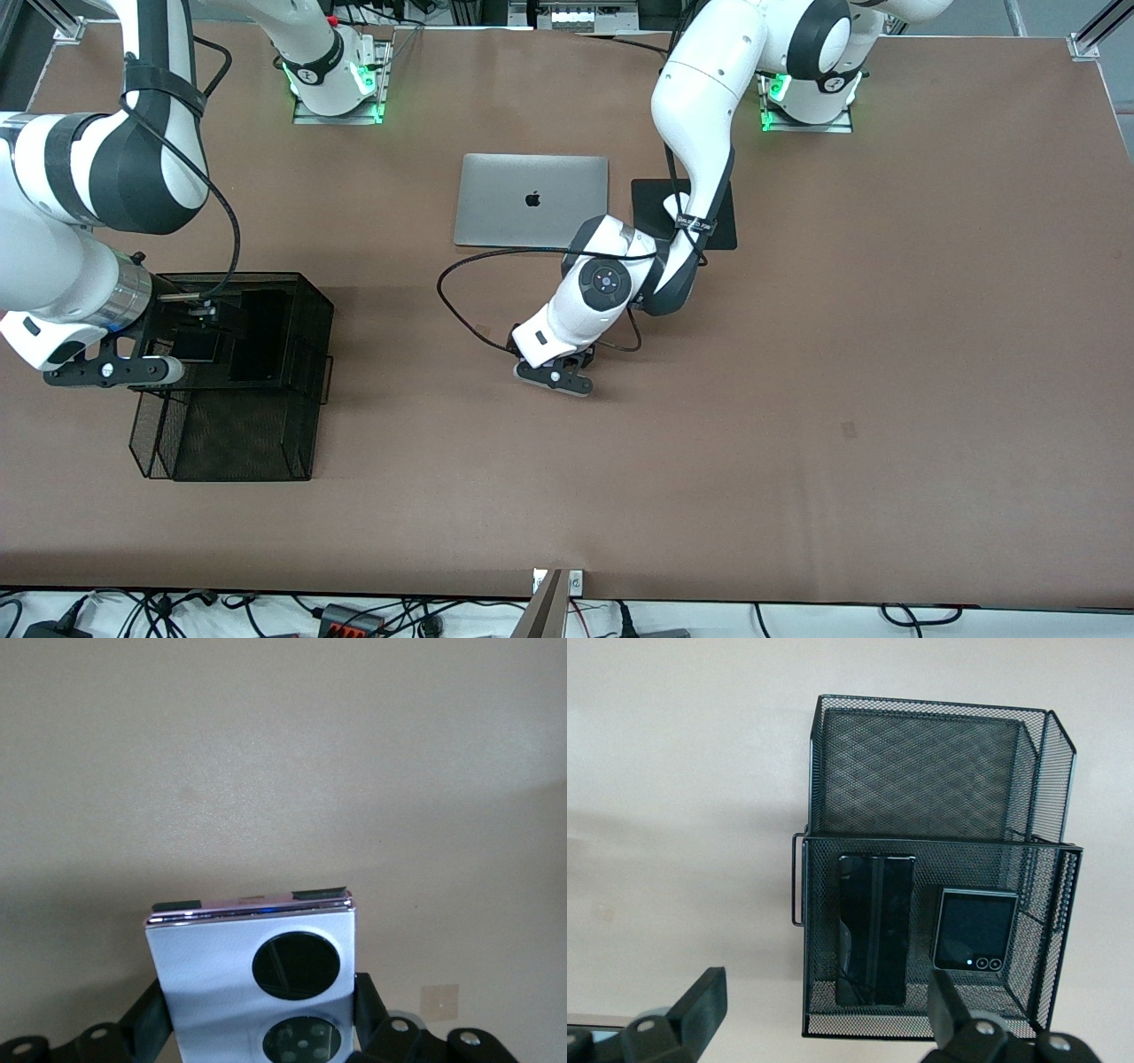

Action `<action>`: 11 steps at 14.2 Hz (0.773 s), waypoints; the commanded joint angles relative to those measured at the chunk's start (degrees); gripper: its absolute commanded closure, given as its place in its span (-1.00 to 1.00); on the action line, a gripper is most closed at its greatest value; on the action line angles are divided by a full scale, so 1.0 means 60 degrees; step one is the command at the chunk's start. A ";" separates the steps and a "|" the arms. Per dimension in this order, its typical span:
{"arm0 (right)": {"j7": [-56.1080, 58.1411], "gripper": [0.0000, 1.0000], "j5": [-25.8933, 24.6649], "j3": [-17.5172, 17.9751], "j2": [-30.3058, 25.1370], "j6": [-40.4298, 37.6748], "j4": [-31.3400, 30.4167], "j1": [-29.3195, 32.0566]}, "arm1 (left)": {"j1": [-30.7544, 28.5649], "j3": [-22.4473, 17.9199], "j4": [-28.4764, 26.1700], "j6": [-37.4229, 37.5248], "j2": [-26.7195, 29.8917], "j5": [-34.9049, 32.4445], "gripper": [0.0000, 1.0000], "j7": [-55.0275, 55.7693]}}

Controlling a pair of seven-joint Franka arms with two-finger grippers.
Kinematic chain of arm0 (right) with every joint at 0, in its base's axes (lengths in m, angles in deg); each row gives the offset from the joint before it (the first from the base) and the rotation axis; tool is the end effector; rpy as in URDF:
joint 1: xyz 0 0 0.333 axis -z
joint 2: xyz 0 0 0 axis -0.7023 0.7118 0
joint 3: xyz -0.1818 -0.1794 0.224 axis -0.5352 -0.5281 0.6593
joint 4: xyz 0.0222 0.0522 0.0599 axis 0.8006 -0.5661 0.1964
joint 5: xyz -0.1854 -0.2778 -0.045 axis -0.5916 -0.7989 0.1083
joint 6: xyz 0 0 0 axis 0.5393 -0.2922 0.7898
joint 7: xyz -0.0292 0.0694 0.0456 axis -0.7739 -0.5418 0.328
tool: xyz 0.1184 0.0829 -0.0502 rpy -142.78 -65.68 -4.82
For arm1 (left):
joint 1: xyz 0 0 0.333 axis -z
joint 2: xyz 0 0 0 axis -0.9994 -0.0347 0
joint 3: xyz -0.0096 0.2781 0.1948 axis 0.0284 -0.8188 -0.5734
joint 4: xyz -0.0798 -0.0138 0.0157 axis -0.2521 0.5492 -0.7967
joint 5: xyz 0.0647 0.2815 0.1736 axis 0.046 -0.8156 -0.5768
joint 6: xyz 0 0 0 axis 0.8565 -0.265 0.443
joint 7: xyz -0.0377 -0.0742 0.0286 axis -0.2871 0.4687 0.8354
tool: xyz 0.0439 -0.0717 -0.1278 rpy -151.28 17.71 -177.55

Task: Place phones with both arms
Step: 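Carry the white phone to the table middle while the right gripper withdraws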

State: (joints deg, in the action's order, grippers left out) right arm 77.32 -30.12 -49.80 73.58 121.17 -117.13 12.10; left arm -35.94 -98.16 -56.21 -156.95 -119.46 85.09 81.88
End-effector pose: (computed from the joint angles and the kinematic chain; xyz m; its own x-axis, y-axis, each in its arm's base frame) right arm 0.6146 0.0649 0.4681 0.9970 0.0570 -0.0515 0.0594 -0.9971 0.0470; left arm 0.5802 -0.5227 0.1911 0.9854 -0.1469 0.0858 -0.1663 -0.9379 0.3045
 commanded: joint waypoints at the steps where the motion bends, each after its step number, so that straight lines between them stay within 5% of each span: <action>1: 0.0112 -1.00 0.0174 0.0033 -0.0006 -0.0009 0.0089 0.0058 | 0.0168 -0.0218 0.0284 0.0036 -0.0142 0.0207 -1.00 0.0171; 8: 0.0083 -1.00 0.1020 0.0135 0.0344 0.0079 0.0045 -0.0132 | -0.0050 -0.0189 0.0094 0.0167 0.0251 0.0076 -1.00 0.0303; 11: 0.0127 -1.00 0.1668 0.0164 0.0695 0.0401 0.0045 -0.0191 | -0.0854 0.0321 -0.1162 0.0226 0.1537 -0.0477 -1.00 -0.0178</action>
State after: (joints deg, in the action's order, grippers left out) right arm 77.39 -22.31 -48.84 76.44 122.77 -117.17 11.20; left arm -37.86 -98.97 -56.51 -156.86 -117.37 84.72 83.33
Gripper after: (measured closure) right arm 0.000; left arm 0.000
